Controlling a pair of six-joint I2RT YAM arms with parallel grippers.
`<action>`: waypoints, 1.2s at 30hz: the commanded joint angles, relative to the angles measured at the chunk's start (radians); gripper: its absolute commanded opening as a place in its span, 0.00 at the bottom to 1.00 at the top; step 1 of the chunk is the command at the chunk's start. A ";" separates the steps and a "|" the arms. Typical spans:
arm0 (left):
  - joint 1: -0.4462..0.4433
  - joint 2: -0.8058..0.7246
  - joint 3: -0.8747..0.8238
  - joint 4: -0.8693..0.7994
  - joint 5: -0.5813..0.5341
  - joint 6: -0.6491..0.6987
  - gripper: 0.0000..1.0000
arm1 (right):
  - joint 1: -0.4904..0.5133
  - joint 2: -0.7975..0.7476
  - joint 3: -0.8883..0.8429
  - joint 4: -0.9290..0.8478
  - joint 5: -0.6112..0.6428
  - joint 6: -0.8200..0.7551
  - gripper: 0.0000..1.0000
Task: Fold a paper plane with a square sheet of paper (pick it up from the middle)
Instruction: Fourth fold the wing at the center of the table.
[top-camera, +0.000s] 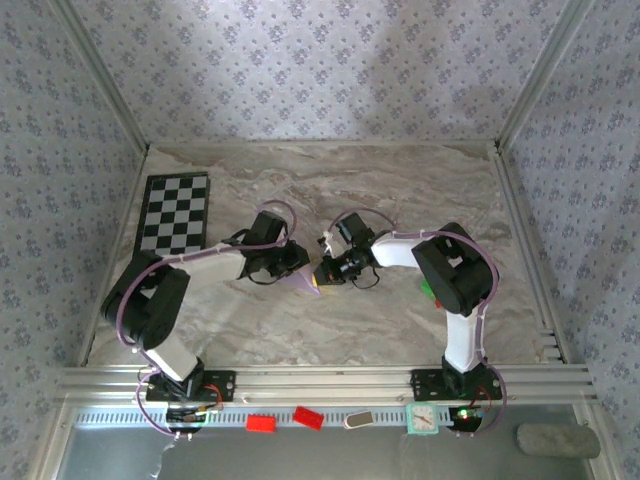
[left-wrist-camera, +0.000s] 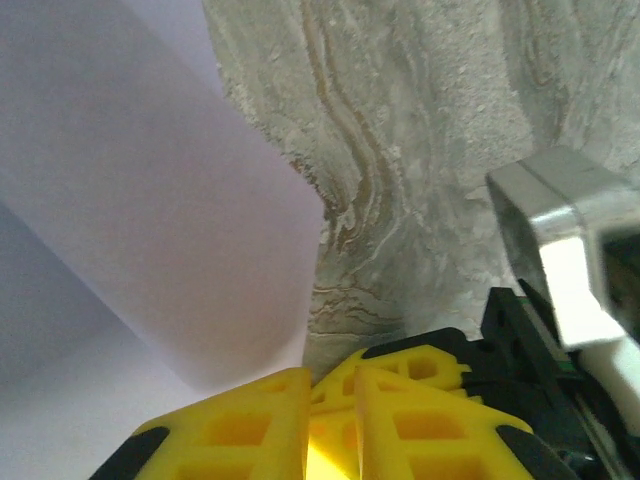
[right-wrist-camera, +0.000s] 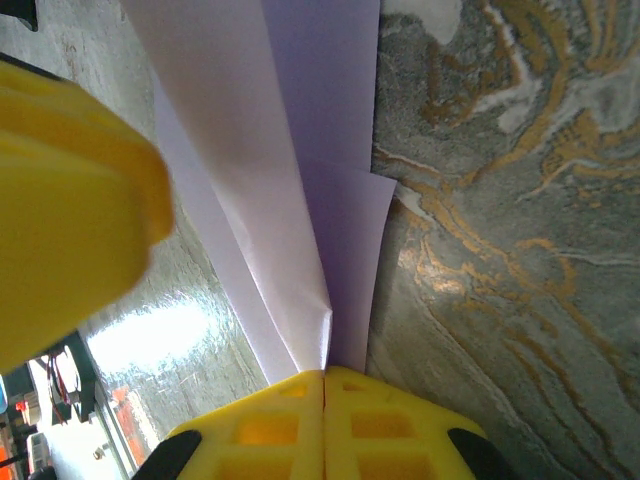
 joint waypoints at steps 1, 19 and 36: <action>0.013 0.018 -0.018 0.033 0.008 -0.002 0.18 | 0.004 0.039 0.007 -0.059 0.028 -0.020 0.08; 0.023 0.094 -0.012 0.061 -0.021 -0.006 0.16 | 0.006 0.042 0.007 -0.076 0.043 -0.023 0.08; 0.028 0.107 -0.038 0.009 -0.069 -0.038 0.13 | 0.005 -0.011 0.012 -0.087 0.045 -0.010 0.11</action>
